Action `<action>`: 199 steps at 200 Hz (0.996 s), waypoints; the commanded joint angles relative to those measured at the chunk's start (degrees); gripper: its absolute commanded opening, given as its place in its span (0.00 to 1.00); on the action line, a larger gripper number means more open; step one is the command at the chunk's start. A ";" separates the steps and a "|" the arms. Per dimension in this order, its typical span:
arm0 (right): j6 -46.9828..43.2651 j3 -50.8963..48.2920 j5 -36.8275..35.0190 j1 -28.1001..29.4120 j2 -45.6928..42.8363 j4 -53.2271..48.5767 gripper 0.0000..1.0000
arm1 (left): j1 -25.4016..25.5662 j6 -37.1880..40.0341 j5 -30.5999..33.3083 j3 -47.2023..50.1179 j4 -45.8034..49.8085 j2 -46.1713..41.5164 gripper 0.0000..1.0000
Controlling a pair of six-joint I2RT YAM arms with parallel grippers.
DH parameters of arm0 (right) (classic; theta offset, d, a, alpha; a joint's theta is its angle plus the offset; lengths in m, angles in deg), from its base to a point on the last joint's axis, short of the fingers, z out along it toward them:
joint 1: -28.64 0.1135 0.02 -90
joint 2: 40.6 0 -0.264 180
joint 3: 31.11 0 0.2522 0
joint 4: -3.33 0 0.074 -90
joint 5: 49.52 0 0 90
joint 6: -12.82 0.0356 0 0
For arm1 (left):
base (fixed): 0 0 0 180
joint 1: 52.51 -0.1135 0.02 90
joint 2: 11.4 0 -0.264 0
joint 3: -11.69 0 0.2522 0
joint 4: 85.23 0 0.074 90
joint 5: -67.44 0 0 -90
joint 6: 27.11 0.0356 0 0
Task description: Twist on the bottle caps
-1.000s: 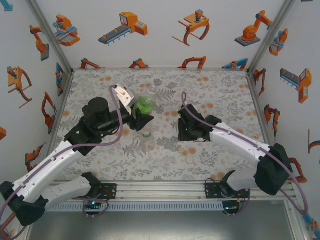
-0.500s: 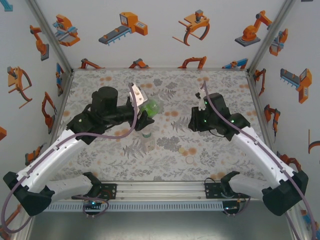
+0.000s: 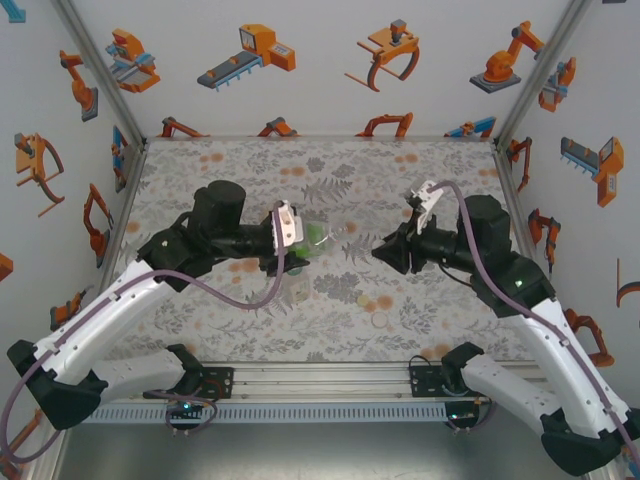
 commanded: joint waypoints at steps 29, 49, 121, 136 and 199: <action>-9.07 2.08 14.22 -0.14 -1.51 3.00 0.22 | 2.90 5.40 0.21 -0.30 3.28 1.83 0.00; -12.90 2.94 16.63 -0.16 -1.36 2.53 0.21 | 3.75 5.74 0.38 -0.53 3.86 2.67 0.00; -21.12 3.62 20.68 -0.16 -1.76 2.97 0.18 | 5.37 6.16 0.21 -1.70 5.11 4.97 0.00; -21.57 3.74 21.55 -0.12 -1.29 3.06 0.17 | 5.64 6.34 0.21 -2.24 5.76 5.43 0.00; -21.59 4.25 25.35 0.02 0.59 3.86 0.16 | 6.44 6.45 -1.01 -2.81 6.14 6.13 0.00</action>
